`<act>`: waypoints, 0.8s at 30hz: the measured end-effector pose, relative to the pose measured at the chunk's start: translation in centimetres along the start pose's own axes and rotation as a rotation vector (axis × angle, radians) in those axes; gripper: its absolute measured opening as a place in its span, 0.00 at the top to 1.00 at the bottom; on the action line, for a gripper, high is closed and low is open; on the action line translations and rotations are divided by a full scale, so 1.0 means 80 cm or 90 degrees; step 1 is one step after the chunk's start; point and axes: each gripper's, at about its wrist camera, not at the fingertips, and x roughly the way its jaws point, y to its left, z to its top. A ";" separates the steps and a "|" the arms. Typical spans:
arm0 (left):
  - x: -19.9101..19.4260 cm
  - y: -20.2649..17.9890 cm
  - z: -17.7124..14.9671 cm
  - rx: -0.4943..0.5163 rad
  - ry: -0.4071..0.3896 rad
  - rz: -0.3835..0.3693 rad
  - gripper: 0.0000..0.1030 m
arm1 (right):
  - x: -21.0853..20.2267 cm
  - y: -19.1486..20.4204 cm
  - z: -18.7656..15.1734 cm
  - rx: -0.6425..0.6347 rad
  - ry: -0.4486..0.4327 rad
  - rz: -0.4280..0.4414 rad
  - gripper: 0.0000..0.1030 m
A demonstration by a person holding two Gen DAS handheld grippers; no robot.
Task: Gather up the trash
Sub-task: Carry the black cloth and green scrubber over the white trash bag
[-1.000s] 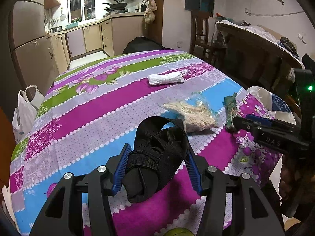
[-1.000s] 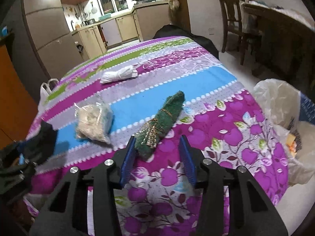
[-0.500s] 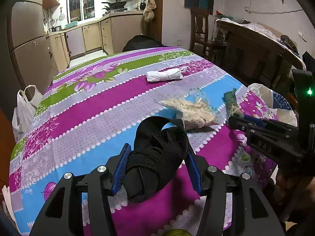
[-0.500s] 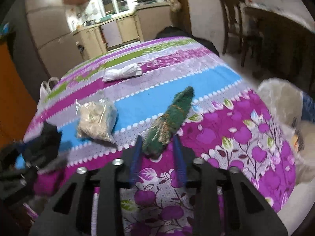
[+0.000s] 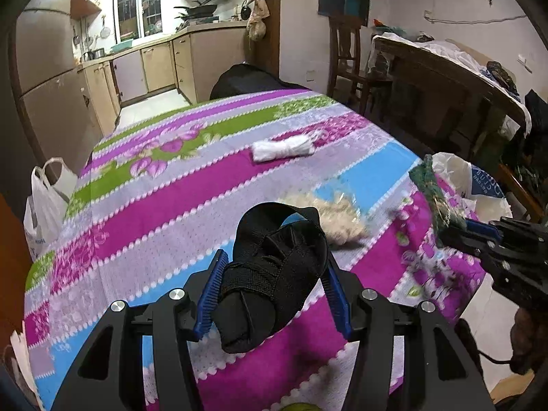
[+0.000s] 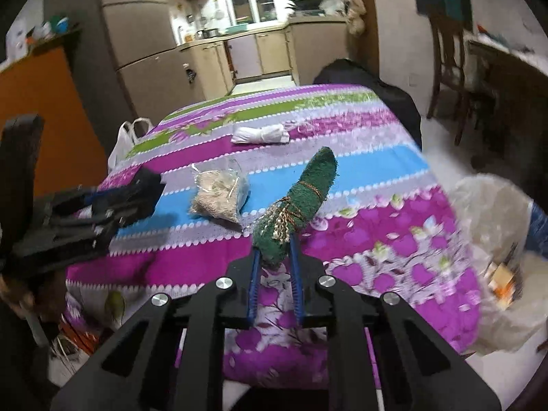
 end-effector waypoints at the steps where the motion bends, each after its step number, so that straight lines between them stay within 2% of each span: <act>1: -0.002 -0.003 0.005 0.001 -0.001 -0.002 0.46 | -0.006 -0.001 0.002 -0.006 -0.002 -0.001 0.86; 9: -0.010 -0.057 0.070 0.039 -0.025 -0.015 0.46 | -0.069 -0.047 0.038 -0.004 -0.032 0.004 0.86; 17: 0.001 -0.162 0.133 0.113 -0.048 -0.049 0.46 | -0.128 -0.134 0.060 0.019 -0.038 -0.069 0.86; 22: 0.012 -0.238 0.162 0.167 -0.053 -0.105 0.46 | -0.156 -0.192 0.063 0.047 -0.030 -0.120 0.86; 24: 0.015 -0.263 0.172 0.187 -0.055 -0.144 0.46 | -0.165 -0.214 0.063 0.054 -0.019 -0.139 0.86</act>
